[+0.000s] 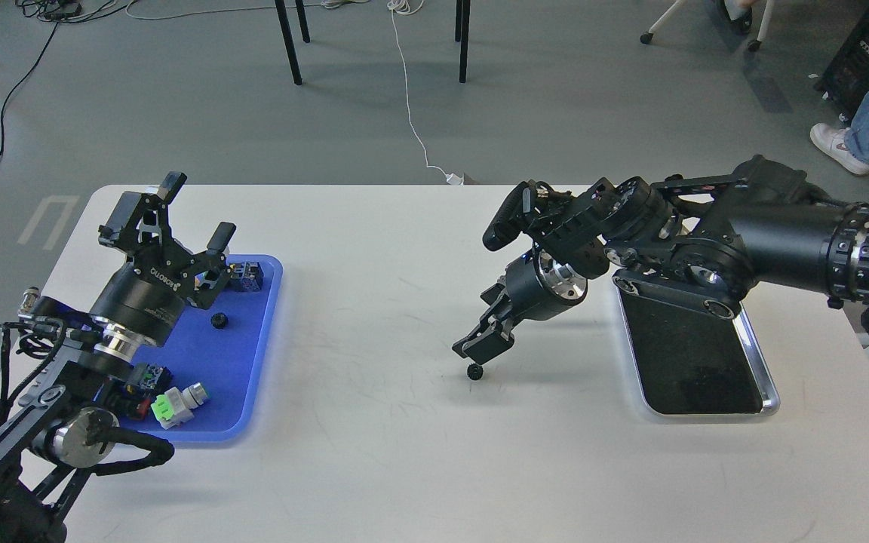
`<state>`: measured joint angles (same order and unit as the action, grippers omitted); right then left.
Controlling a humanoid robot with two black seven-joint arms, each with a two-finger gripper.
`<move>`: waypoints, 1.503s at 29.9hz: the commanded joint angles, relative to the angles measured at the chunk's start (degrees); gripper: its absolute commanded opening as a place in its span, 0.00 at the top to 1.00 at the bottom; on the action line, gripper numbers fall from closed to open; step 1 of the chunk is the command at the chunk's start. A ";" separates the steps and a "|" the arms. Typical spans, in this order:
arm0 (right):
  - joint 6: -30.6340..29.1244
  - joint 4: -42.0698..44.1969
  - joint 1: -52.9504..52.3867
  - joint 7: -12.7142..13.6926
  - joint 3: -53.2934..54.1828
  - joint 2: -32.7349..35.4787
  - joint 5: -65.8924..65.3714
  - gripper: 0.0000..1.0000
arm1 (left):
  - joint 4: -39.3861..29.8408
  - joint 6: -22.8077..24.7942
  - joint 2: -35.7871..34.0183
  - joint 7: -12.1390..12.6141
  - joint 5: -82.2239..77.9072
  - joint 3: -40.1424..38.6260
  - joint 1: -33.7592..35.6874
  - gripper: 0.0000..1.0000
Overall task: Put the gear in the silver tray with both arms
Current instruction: 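Reach the right gripper to the black gear and grasp it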
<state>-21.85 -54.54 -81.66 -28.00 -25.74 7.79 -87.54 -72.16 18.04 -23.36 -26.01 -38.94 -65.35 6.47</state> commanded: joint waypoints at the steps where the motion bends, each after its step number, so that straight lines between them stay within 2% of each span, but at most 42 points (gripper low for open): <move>1: 0.92 0.40 0.18 0.00 -1.59 -2.42 0.00 0.03 | -0.09 0.33 0.07 -0.01 0.00 -0.65 -0.84 0.02; 8: 3.04 3.56 0.80 0.00 -4.58 -6.20 0.00 0.12 | -0.26 0.77 0.59 -0.01 0.00 -1.36 -1.81 0.02; 13: 4.00 6.11 2.82 0.00 -4.93 -7.79 0.00 0.29 | -0.35 0.77 0.59 -0.01 0.00 -1.45 -1.81 0.02; 18: 6.03 7.26 3.17 0.00 -7.04 -7.79 0.08 0.31 | -0.35 0.77 0.59 -0.09 0.00 -1.45 -1.81 0.02; 33: 6.12 7.08 3.26 0.00 -9.32 -7.79 0.17 0.31 | -0.35 0.77 0.51 -0.01 0.00 -1.45 -1.81 0.02; 41: 6.20 6.99 3.44 0.00 -9.32 -7.79 0.35 0.48 | -0.35 0.77 0.51 -0.01 0.00 -1.53 -1.81 0.02; 45: 6.12 6.99 3.44 0.00 -9.32 -7.79 0.44 0.49 | -0.35 0.77 0.51 -0.01 0.00 -1.53 -1.81 0.02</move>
<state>-15.64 -47.54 -78.22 -28.01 -35.07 0.00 -87.14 -72.51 18.81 -22.85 -26.02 -38.94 -66.87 4.66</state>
